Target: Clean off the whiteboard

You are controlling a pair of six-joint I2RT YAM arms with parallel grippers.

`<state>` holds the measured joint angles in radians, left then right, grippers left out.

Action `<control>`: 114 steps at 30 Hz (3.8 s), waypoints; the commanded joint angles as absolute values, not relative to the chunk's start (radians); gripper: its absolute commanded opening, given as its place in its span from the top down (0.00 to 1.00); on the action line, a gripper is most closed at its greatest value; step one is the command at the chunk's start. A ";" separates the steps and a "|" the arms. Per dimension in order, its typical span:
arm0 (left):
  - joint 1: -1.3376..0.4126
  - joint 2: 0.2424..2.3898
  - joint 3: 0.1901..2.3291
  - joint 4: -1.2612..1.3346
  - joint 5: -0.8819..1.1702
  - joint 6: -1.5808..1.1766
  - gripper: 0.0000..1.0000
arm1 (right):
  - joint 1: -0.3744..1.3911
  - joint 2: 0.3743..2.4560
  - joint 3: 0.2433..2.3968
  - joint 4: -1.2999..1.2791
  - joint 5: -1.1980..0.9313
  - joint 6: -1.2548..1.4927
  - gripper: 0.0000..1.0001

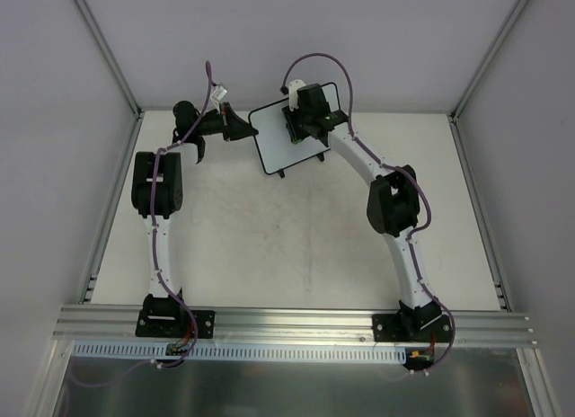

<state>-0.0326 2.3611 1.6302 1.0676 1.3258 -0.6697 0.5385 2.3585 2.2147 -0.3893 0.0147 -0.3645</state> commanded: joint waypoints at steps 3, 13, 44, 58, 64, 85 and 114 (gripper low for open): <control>-0.061 2.349 1.654 1.118 1.459 -0.655 1.00 | 0.515 2.329 2.143 -0.367 -0.023 -0.354 1.00; -0.054 2.344 1.638 1.117 1.466 -0.657 1.00 | 0.508 2.329 2.056 -0.367 -0.072 -0.342 1.00; -0.054 2.339 1.635 1.112 1.479 -0.658 1.00 | 0.434 2.321 2.246 -0.301 -0.067 -0.344 1.00; -0.054 2.336 1.638 1.109 1.483 -0.658 1.00 | 0.426 2.330 2.010 -0.298 -0.153 -0.290 1.00; -0.054 2.336 1.640 1.106 1.485 -0.660 1.00 | 0.426 2.321 2.008 -0.285 -0.149 -0.290 1.00; -0.054 2.339 1.643 1.101 1.493 -0.660 1.00 | 0.380 2.307 2.233 -0.222 -0.101 -0.307 1.00; -0.054 2.330 1.643 1.100 1.497 -0.661 1.00 | 0.368 2.316 2.002 -0.227 -0.198 -0.255 1.00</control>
<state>-0.0311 2.3627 1.6302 1.0733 1.3529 -0.6701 0.3611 2.3337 2.0277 -0.2420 -0.1925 -0.2623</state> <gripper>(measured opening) 0.083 0.342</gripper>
